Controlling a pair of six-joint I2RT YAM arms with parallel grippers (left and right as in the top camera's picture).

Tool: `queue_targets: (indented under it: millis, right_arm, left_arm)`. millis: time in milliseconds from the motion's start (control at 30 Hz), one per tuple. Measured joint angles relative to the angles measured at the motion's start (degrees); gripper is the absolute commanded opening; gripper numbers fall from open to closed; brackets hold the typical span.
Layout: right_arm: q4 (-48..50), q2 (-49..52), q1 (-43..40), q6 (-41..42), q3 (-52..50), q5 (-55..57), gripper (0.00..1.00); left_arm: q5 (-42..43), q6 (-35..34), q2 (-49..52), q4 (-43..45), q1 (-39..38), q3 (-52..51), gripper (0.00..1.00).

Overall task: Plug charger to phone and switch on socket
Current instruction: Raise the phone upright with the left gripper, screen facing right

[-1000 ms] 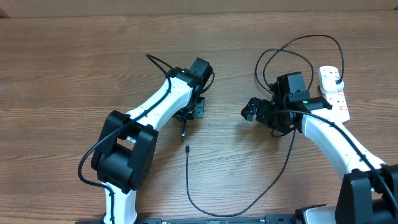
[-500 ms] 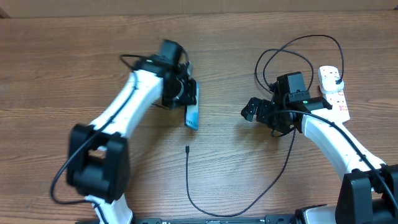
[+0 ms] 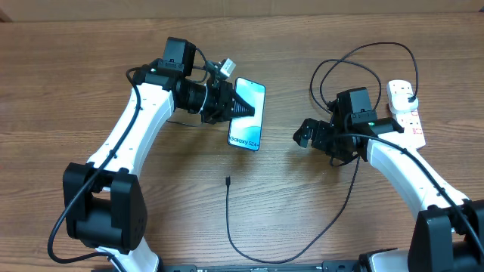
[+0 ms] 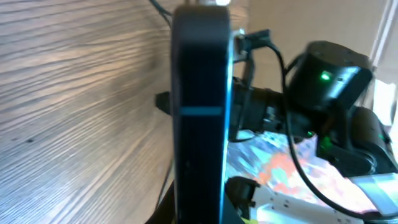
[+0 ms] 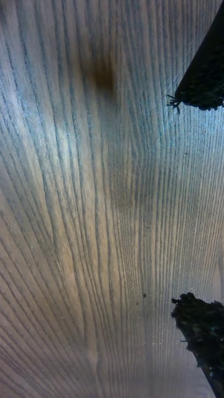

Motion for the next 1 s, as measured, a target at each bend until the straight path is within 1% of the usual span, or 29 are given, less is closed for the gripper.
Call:
queue_targets:
  millis: [200, 367, 500, 567, 667, 767, 1000]
  right_arm:
    - [0.0, 0.0, 0.0, 0.0, 0.0, 0.0, 1.0]
    - [0.0, 0.0, 0.0, 0.0, 0.0, 0.0, 1.0]
    - [0.0, 0.0, 0.0, 0.0, 0.0, 0.0, 1.0]
    - [0.0, 0.0, 0.0, 0.0, 0.0, 0.0, 1.0]
    - [0.0, 0.0, 0.0, 0.0, 0.0, 0.0, 1.0]
    - [0.0, 0.0, 0.0, 0.0, 0.0, 0.0, 1.0]
    - [0.0, 0.0, 0.0, 0.0, 0.0, 0.0, 1.0]
  left_arm:
    - [2.4, 0.6, 0.0, -0.5, 0.0, 0.0, 0.05]
    - [2.5, 2.4, -1.7, -2.0, 1.0, 0.0, 0.04]
    - [0.7, 3.3, -8.5, -3.2, 4.1, 0.0, 0.05]
    - [-1.0, 3.5, -13.7, -5.5, 6.6, 0.0, 0.04]
    - [-2.7, 4.2, -17.5, -9.4, 9.2, 0.1, 0.05]
    - [-3.8, 6.6, -18.0, -13.7, 10.6, 0.1, 0.04]
    - [-4.2, 8.9, -18.0, -13.2, 10.6, -2.5, 0.05]
